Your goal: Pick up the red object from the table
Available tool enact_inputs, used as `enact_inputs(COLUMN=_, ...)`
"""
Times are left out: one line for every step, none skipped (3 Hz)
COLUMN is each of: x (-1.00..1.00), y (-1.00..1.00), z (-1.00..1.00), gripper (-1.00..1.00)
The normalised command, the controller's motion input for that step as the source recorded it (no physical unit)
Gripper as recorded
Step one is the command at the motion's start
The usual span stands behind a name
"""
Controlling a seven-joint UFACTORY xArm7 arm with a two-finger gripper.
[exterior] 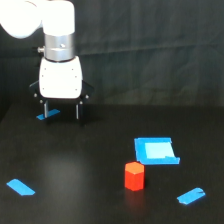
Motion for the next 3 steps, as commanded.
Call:
enact_inputs(x=0.96, y=-0.80, z=-0.05, gripper=1.00)
enact_inputs(x=0.90, y=-0.84, z=-0.20, gripper=1.00)
enact_inputs(x=0.92, y=-0.85, z=-0.01, gripper=0.97)
